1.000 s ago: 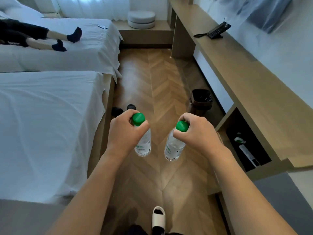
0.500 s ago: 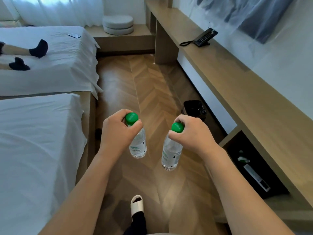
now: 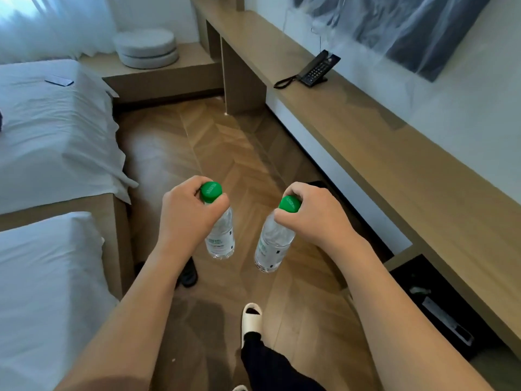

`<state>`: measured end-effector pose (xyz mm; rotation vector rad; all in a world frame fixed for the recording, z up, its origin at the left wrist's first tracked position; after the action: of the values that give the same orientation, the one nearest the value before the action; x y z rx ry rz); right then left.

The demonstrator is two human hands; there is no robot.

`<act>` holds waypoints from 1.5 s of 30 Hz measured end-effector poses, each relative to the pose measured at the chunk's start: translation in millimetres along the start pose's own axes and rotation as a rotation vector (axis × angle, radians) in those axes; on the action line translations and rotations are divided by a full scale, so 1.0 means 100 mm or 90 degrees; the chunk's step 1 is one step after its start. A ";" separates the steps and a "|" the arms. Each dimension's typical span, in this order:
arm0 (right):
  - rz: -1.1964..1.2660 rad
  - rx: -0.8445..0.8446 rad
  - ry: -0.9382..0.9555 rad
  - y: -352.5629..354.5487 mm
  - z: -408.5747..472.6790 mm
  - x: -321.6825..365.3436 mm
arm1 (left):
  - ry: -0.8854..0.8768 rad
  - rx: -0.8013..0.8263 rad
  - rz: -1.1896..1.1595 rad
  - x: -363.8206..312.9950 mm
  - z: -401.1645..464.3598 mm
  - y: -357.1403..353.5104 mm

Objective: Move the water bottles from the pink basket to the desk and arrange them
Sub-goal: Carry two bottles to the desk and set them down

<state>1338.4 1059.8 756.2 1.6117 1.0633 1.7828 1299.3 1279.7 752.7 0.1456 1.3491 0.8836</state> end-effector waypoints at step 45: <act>0.014 -0.043 -0.121 -0.44 7.56 0.71 | 0.000 0.112 -0.077 1.12 7.72 -1.72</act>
<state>2059.9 1301.4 753.9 1.7190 0.8918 1.6233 2057.2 1531.4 771.2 0.1982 1.4193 0.6633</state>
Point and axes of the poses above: each hand's wrist, its own z-axis towards the middle knuckle, its own y-axis out of the back of the hand, x = y × z, the point moved 3 cm from there along z, towards the middle knuckle, and after that the axes turned 1 degree about -x, right-handed, at the moved point
